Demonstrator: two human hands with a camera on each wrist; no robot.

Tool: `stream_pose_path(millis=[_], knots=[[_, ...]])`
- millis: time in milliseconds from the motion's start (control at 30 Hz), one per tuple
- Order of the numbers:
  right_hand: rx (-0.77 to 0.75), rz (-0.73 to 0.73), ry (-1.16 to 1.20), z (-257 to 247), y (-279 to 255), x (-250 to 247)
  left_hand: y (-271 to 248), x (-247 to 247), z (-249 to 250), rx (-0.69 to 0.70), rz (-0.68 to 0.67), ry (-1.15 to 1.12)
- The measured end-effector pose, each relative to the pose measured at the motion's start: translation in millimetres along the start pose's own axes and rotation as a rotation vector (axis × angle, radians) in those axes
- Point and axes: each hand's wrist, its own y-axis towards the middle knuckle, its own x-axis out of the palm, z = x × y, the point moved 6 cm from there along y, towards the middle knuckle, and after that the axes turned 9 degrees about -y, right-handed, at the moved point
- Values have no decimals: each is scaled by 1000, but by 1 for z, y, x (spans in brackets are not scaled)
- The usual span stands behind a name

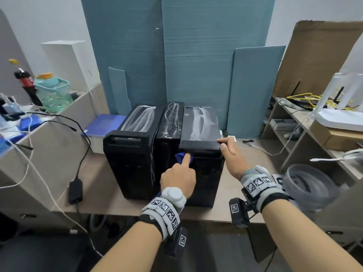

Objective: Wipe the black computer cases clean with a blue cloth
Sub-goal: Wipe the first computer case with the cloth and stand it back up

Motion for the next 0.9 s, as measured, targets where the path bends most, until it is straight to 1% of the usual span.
stream_pose_path(millis=[133,233,367,467,533,600,667,733,833,900], knots=[[20,31,10,-2,-2,-1,-8,8,5,-31,13,-51],[39,20,16,-5,-3,1,-1,8,16,-62,21,-79],[36,12,18,-4,-2,-1,3,6,26,-91,22,-194],[10,30,6,-4,1,-1,-5,19,49,-1,-47,-244],[3,35,5,-3,2,-2,-10,31,69,59,-97,-237],[8,21,19,-1,2,-3,-10,34,78,87,-110,-195],[-5,-11,11,0,1,-4,-9,31,73,111,-95,-108],[-3,-23,11,0,1,-3,-7,19,53,105,-54,-26],[10,-26,26,0,0,0,1,1,19,-1,33,-35],[23,-17,28,0,-2,-1,3,2,20,-34,17,-79]])
